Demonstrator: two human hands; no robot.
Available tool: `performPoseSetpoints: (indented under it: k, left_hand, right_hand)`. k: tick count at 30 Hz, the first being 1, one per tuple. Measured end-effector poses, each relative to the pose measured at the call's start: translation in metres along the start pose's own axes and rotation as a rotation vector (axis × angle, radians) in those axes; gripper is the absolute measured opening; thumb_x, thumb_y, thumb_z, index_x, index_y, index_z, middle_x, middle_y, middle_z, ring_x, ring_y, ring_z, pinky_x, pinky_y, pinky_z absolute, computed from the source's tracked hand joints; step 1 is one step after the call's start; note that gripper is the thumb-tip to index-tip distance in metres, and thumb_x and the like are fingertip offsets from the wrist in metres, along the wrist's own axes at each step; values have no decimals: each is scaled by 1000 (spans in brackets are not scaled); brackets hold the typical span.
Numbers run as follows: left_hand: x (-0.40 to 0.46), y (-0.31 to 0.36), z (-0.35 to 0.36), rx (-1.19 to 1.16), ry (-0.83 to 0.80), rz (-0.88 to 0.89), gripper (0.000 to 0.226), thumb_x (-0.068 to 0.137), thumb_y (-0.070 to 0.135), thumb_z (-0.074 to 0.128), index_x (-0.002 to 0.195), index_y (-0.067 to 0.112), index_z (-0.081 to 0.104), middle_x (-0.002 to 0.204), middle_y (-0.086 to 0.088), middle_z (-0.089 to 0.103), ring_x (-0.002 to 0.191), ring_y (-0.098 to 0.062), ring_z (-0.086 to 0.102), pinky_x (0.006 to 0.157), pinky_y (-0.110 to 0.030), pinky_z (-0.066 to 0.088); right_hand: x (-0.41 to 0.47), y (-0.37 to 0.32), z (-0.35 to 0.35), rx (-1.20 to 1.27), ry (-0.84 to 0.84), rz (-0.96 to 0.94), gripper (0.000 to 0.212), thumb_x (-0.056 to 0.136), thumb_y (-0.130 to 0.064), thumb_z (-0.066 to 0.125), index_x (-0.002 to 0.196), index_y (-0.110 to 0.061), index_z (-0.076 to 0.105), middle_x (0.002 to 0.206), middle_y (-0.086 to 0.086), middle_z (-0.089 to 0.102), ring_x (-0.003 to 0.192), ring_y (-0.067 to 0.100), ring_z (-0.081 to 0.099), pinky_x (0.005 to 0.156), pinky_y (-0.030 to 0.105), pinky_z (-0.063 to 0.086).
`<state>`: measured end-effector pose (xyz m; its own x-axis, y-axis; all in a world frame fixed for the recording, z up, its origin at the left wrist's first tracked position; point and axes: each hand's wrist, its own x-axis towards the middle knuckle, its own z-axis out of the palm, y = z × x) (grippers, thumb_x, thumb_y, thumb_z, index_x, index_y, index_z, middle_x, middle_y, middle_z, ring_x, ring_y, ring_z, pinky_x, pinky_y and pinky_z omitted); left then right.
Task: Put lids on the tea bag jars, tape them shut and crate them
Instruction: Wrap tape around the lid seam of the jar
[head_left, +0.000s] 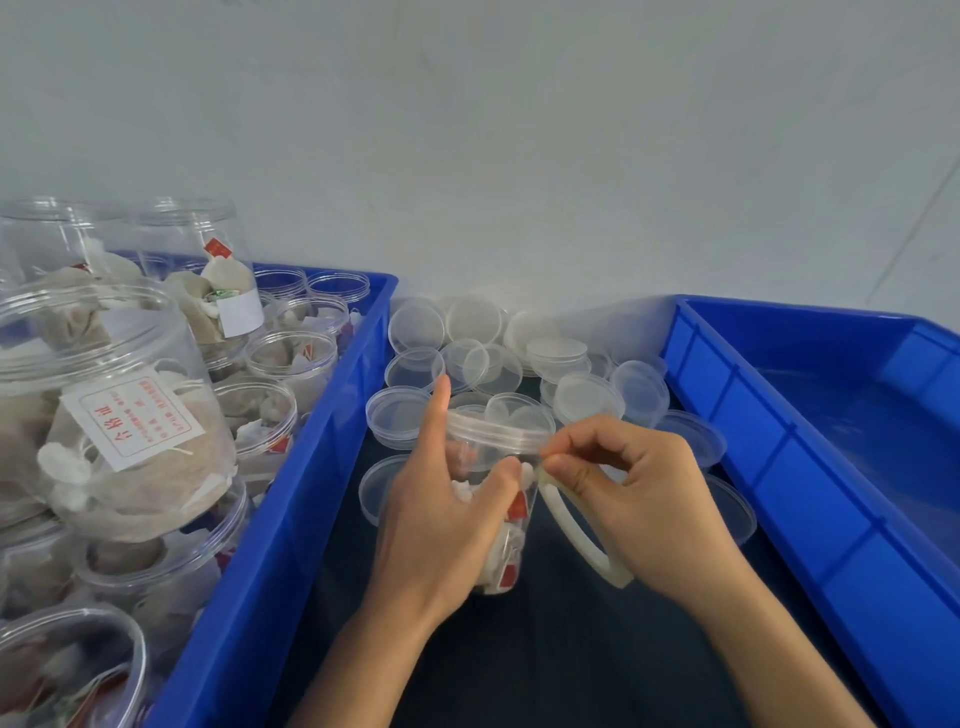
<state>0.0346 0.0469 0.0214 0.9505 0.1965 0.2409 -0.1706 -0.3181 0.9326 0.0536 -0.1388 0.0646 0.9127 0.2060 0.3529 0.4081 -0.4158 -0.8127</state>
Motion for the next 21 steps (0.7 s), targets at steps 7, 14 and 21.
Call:
performPoseSetpoints:
  k: [7, 14, 21]
  left_hand:
    - [1, -2, -16, 199, -115, -11, 100, 71, 83, 50, 153, 73, -6, 121, 34, 55, 119, 7, 55, 91, -28, 49]
    - [-3, 10, -23, 511, -172, 88, 118, 59, 93, 67, 149, 74, -7, 159, 20, 43, 140, -15, 52, 100, -46, 52]
    - [0, 12, -27, 443, -194, 86, 119, 43, 104, 64, 140, 83, -1, 149, 26, 46, 130, -2, 49, 94, -32, 44]
  right_hand:
    - [-5, 0, 11, -27, -26, -36, 22, 91, -17, 81, 88, -38, 80, 93, -20, 76, 100, 6, 70, 86, 28, 57]
    - [-9, 2, 12, 3, -11, -72, 27, 89, -8, 83, 87, -35, 82, 91, -19, 77, 98, 6, 73, 85, 17, 54]
    - [-18, -3, 23, -63, 134, -97, 26, 87, -7, 84, 86, -33, 80, 89, -19, 74, 92, 7, 72, 80, 20, 55]
